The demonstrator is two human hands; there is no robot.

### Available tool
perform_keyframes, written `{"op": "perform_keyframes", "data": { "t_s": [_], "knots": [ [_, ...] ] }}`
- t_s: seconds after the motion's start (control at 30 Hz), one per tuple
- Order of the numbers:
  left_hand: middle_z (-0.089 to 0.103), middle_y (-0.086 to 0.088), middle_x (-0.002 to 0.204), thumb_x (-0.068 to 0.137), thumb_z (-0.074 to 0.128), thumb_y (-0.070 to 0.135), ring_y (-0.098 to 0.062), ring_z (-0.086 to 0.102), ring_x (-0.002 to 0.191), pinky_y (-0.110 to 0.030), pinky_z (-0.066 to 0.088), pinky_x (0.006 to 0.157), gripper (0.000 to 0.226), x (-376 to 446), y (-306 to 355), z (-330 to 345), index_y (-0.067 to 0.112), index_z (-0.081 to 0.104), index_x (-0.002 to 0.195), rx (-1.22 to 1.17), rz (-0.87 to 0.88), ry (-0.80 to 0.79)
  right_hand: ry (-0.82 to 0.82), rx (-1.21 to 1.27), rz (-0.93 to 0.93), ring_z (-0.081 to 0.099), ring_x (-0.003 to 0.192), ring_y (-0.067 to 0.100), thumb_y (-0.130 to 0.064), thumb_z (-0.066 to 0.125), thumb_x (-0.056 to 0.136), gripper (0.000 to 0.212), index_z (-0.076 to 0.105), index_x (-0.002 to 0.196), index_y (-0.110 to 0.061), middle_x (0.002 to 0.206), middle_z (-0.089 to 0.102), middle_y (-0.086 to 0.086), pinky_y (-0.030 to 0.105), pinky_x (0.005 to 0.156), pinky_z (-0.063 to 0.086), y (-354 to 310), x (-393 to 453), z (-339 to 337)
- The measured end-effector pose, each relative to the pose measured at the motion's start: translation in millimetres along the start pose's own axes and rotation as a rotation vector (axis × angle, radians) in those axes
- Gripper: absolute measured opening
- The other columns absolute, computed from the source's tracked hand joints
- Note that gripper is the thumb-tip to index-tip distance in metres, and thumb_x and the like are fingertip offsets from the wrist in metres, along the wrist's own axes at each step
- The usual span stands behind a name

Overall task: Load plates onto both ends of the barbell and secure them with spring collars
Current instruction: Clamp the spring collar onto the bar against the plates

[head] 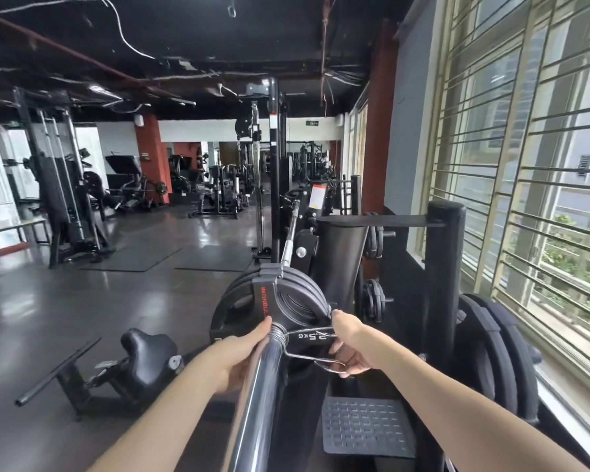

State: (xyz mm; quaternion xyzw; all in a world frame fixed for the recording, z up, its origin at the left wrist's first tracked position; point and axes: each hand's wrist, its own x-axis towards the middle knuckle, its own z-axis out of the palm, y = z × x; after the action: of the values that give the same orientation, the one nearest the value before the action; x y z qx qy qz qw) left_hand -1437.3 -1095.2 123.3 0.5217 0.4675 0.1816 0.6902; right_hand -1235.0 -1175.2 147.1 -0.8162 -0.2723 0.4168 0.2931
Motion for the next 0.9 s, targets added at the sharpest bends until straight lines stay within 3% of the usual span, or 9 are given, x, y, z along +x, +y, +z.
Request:
{"op": "perform_keyframes", "data": {
  "t_s": [0.13, 0.2, 0.27, 0.33, 0.47, 0.57, 0.7, 0.8, 0.9],
  "knots": [
    [0.068, -0.01, 0.095, 0.082, 0.067, 0.064, -0.027, 0.064, 0.092, -0.039, 0.053, 0.09, 0.05, -5.1, 4.1, -7.2, 0.015, 0.071, 0.092, 0.095, -0.094, -0.094, 0.006, 0.042, 0.004, 0.06, 0.062, 0.025, -0.032, 0.028, 0.107, 0.037, 0.051, 0.105, -0.003, 0.1, 0.062, 0.019, 0.031, 0.053, 0.052, -2.8, 3.0, -0.2],
    [0.068, -0.01, 0.095, 0.087, 0.063, 0.059, -0.027, 0.065, 0.091, -0.039, 0.054, 0.088, 0.047, -4.8, 10.6, -5.3, 0.014, 0.069, 0.097, 0.11, -0.1, -0.104, 0.026, 0.128, 0.072, 0.064, 0.064, 0.03, -0.028, 0.034, 0.103, 0.037, 0.053, 0.1, 0.003, 0.093, 0.065, 0.023, 0.03, 0.053, 0.055, -2.8, 5.4, 1.8],
    [0.069, -0.01, 0.091, 0.089, 0.064, 0.054, -0.026, 0.066, 0.085, -0.037, 0.056, 0.079, 0.044, -2.1, 14.7, -4.5, 0.012, 0.068, 0.101, 0.084, -0.12, -0.103, 0.022, 0.238, 0.074, 0.07, 0.076, 0.035, -0.026, 0.036, 0.101, 0.036, 0.053, 0.106, 0.006, 0.099, 0.069, 0.026, 0.033, 0.07, 0.061, -3.0, 7.9, 4.3],
    [0.069, -0.01, 0.089, 0.089, 0.067, 0.049, -0.027, 0.065, 0.084, -0.038, 0.056, 0.081, 0.041, -1.7, 15.5, -5.8, 0.01, 0.067, 0.104, 0.039, -0.143, -0.095, 0.02, 0.323, 0.088, 0.073, 0.097, 0.037, -0.022, 0.036, 0.099, 0.038, 0.055, 0.112, 0.007, 0.114, 0.07, 0.027, 0.038, 0.09, 0.059, -2.4, 10.8, 5.5],
    [0.068, -0.012, 0.086, 0.09, 0.069, 0.044, -0.03, 0.064, 0.084, -0.044, 0.051, 0.095, 0.037, -3.7, 11.0, -1.6, 0.008, 0.067, 0.1, -0.027, -0.132, -0.076, 0.038, 0.258, 0.061, 0.068, 0.083, 0.034, -0.027, 0.032, 0.1, 0.034, 0.054, 0.097, -0.001, 0.103, 0.07, 0.026, 0.034, 0.074, 0.057, -3.0, 2.1, 5.8],
    [0.068, -0.014, 0.078, 0.092, 0.067, 0.042, -0.031, 0.064, 0.074, -0.042, 0.055, 0.079, 0.037, -3.5, 8.4, 3.1, 0.006, 0.068, 0.092, -0.081, -0.104, -0.061, 0.015, 0.239, 0.054, 0.066, 0.079, 0.033, -0.032, 0.031, 0.1, 0.036, 0.052, 0.101, -0.002, 0.117, 0.07, 0.027, 0.033, 0.071, 0.056, 0.4, 1.3, 5.2],
    [0.068, -0.015, 0.081, 0.091, 0.068, 0.04, -0.032, 0.065, 0.076, -0.042, 0.055, 0.073, 0.037, 0.0, 9.8, 7.1, 0.004, 0.067, 0.098, -0.109, -0.076, -0.03, -0.061, 0.372, 0.059, 0.069, 0.089, 0.036, -0.042, 0.035, 0.099, 0.05, 0.051, 0.118, 0.002, 0.117, 0.067, 0.029, 0.045, 0.094, 0.057, 1.2, 10.6, 3.0],
    [0.07, -0.015, 0.092, 0.087, 0.066, 0.055, -0.031, 0.067, 0.083, -0.042, 0.056, 0.08, 0.055, -2.5, 4.7, 8.3, 0.005, 0.068, 0.11, 0.012, -0.024, 0.055, 0.155, -0.031, -0.08, 0.067, 0.1, 0.03, -0.057, 0.028, 0.101, 0.065, 0.05, 0.135, -0.006, 0.12, 0.068, 0.017, 0.039, 0.095, 0.053, -1.9, 6.1, -2.0],
    [0.071, -0.014, 0.095, 0.091, 0.047, 0.069, -0.029, 0.067, 0.084, -0.044, 0.057, 0.088, 0.077, -6.2, 9.5, 6.8, -0.002, 0.067, 0.113, 0.516, 0.154, 0.31, 0.331, -0.174, -0.468, 0.06, 0.113, 0.028, -0.061, 0.035, 0.1, 0.062, 0.054, 0.126, -0.007, 0.122, 0.064, 0.012, 0.037, 0.097, 0.047, -7.7, 4.5, -11.1]
  ]
}}
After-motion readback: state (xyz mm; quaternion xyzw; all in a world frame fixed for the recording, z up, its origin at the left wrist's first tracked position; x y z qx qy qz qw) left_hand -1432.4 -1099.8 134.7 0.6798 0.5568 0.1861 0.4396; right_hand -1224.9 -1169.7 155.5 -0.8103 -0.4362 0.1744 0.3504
